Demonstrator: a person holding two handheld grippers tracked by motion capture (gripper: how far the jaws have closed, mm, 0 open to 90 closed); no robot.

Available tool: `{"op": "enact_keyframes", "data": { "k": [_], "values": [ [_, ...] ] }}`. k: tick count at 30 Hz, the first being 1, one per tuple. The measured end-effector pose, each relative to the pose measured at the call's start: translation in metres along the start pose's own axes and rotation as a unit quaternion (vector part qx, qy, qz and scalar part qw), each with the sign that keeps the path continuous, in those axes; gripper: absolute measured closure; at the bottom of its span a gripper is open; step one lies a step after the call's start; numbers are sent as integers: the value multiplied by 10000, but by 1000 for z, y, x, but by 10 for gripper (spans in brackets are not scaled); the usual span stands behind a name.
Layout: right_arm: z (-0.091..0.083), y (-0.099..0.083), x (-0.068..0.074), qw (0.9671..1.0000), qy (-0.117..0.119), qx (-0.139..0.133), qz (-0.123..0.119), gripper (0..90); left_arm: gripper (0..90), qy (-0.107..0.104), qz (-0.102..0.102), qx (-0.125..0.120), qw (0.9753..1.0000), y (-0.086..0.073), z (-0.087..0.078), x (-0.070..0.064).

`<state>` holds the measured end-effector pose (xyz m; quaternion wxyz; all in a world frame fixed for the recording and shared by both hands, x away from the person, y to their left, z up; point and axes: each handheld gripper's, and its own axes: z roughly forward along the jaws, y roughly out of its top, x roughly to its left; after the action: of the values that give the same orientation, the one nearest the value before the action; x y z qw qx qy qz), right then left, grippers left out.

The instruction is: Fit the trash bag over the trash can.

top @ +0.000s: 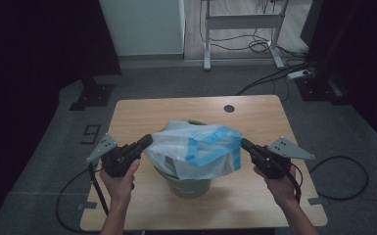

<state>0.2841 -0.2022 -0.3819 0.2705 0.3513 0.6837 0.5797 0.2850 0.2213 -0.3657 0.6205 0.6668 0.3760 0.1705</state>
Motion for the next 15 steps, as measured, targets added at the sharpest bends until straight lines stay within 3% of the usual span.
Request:
{"op": "enact_keyframes", "data": {
  "k": [2,5,10,15],
  "values": [
    [-3,0,2,10000,54,-44,-57,895,828,-93,146,138,9998,-1,-2,-4],
    [-5,1,2,9999,91,-44,-96,895,662,1,433,192,9989,4,-5,-14],
    [-2,1,1,9999,91,-3,-75,895,429,-21,602,270,9978,16,-4,-21],
    [-1,2,3,9998,109,27,-138,895,337,-51,716,380,9967,25,2,-22]
  ]
}}
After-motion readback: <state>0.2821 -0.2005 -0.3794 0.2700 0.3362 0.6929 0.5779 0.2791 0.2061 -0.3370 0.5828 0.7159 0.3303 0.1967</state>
